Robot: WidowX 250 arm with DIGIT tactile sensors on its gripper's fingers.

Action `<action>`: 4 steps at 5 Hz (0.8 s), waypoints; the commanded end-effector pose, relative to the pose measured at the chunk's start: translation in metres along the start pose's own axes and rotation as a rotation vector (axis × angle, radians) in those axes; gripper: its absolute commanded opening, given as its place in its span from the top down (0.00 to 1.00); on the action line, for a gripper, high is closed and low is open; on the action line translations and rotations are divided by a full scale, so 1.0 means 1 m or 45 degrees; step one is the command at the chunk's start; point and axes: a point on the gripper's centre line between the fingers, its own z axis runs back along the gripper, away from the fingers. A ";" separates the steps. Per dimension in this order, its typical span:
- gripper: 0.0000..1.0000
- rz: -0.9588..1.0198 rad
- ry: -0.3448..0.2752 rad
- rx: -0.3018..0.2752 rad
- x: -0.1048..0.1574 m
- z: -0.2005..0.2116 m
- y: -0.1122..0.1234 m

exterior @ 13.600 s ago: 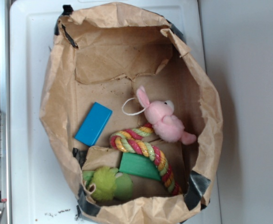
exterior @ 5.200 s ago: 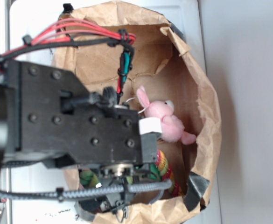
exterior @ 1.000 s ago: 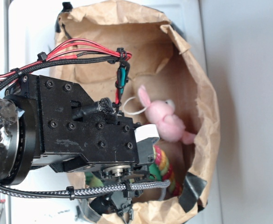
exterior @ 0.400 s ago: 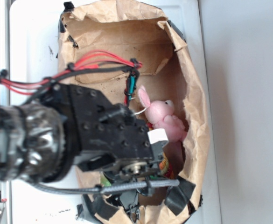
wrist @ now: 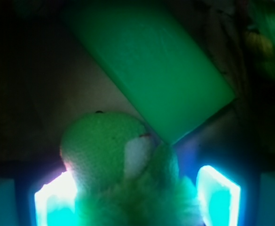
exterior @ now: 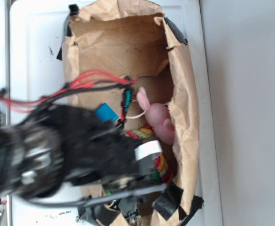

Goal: Grab the green animal.

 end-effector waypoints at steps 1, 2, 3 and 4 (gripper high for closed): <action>0.00 -0.024 -0.022 0.048 -0.003 -0.001 0.002; 0.16 -0.013 -0.027 0.052 -0.002 -0.001 0.003; 1.00 0.002 -0.037 0.052 -0.002 -0.001 0.003; 1.00 0.016 -0.045 0.050 -0.001 -0.001 0.002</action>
